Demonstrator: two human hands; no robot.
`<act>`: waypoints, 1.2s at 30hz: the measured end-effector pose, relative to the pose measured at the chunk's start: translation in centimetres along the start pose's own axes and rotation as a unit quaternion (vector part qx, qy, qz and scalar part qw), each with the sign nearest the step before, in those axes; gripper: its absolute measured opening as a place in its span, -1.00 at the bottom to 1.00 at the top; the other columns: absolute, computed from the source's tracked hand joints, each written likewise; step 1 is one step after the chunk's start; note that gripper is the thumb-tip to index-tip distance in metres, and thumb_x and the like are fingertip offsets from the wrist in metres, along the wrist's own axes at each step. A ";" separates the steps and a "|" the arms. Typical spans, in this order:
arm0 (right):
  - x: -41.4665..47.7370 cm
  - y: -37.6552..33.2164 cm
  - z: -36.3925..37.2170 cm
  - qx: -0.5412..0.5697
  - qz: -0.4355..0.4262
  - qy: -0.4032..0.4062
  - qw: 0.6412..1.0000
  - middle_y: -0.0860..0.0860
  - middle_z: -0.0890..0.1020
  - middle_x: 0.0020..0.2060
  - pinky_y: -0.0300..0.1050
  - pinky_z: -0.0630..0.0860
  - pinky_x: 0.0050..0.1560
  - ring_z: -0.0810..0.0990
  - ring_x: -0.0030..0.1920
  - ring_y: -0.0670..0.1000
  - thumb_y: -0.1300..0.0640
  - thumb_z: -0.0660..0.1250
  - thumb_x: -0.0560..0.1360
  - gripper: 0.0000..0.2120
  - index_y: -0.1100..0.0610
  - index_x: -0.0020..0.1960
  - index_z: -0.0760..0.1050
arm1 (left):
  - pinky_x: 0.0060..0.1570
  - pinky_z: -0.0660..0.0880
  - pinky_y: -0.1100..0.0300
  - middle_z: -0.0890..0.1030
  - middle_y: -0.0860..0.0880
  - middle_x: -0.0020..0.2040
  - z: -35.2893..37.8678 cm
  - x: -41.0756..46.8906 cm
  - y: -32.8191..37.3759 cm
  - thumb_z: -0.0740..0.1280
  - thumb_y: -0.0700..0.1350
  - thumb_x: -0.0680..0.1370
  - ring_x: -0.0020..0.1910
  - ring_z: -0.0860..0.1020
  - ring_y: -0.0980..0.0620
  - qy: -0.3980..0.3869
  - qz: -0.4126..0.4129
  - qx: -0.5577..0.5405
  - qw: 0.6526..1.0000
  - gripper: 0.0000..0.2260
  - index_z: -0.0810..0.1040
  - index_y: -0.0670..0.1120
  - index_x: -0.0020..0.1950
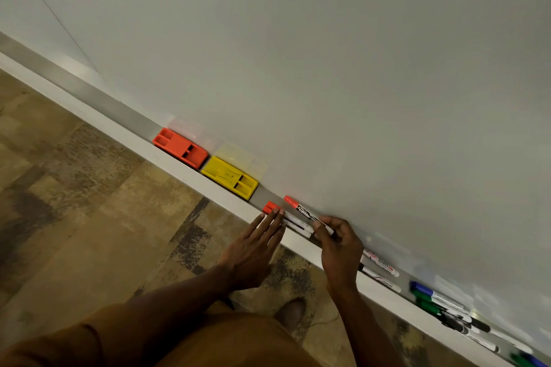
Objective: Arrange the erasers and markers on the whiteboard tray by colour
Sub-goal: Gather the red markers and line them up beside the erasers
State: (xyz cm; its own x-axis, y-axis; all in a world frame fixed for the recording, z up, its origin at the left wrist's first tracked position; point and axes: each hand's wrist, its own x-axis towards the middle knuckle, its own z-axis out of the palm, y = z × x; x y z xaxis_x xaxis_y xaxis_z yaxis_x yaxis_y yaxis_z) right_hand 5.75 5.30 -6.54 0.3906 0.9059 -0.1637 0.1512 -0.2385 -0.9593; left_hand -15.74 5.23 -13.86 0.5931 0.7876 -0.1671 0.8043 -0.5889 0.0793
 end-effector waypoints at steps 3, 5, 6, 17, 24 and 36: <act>0.0 1.1 1.0 -0.118 -0.085 0.002 0.989 -0.12 0.75 -0.07 -0.12 0.72 -0.08 0.74 -0.05 -0.10 0.20 0.52 0.52 -0.84 0.00 0.06 0.68 | 0.63 -0.13 -0.19 -0.06 -0.29 0.73 0.0 0.0 -0.1 0.19 0.34 0.58 0.72 -0.17 -0.23 -0.002 -0.001 0.002 1.000 -0.09 0.02 -0.21 0.71; 0.2 1.8 1.6 -0.180 -0.128 0.018 0.975 -0.04 0.74 -0.01 -0.06 0.73 -0.06 0.72 -0.02 -0.09 0.20 0.52 0.52 -0.84 0.09 0.10 0.67 | 0.63 -0.13 -0.19 -0.05 -0.29 0.72 0.1 0.0 -0.1 0.21 0.33 0.58 0.71 -0.20 -0.22 -0.003 -0.002 0.009 1.000 -0.09 0.01 -0.21 0.71; 0.2 2.0 1.9 -0.210 -0.148 0.026 0.966 -0.02 0.73 0.01 -0.05 0.73 -0.07 0.71 -0.01 -0.09 0.21 0.52 0.52 -0.83 0.09 0.10 0.67 | 0.63 -0.14 -0.19 -0.05 -0.28 0.72 0.1 -0.1 0.0 0.22 0.33 0.58 0.71 -0.22 -0.21 -0.003 -0.002 0.012 1.000 -0.09 -0.01 -0.20 0.71; 0.4 3.2 2.4 -0.476 -0.288 0.020 0.831 0.13 0.75 0.01 0.06 0.69 -0.05 0.70 0.04 0.18 0.29 0.59 0.40 -0.70 0.20 0.12 0.70 | 0.63 0.01 -0.20 0.07 -0.28 0.71 -0.1 -0.2 0.0 0.37 0.34 0.51 0.70 0.04 -0.27 0.012 -0.001 0.024 1.000 -0.01 0.06 -0.21 0.70; 0.3 4.2 2.5 -0.487 -0.281 -0.006 0.827 0.13 0.72 0.12 0.05 0.67 0.01 0.64 0.15 0.19 0.31 0.53 0.41 -0.64 0.19 0.20 0.67 | 0.63 -0.01 -0.21 -0.02 -0.28 0.72 0.2 -0.1 0.0 0.39 0.33 0.50 0.71 -0.12 -0.24 0.014 0.004 0.018 1.000 0.02 0.01 -0.20 0.71; -0.7 3.2 1.4 -0.489 -0.275 -0.022 0.828 0.14 0.69 0.16 0.04 0.67 0.06 0.64 0.19 0.19 0.31 0.50 0.49 -0.73 0.19 0.18 0.67 | 0.62 -0.01 -0.21 0.10 -0.31 0.70 -0.5 0.2 0.6 0.46 0.27 0.49 0.69 0.09 -0.30 0.028 0.010 0.012 0.999 -0.05 0.19 -0.24 0.67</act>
State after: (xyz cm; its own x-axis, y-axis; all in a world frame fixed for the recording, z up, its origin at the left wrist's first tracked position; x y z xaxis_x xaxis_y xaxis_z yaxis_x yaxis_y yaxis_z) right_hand 4.68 4.43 -9.83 -0.0107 0.9783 0.2070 0.9661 0.0635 -0.2502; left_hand -15.12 5.18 -13.36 0.6112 0.7838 -0.1101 0.7912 -0.6088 0.0581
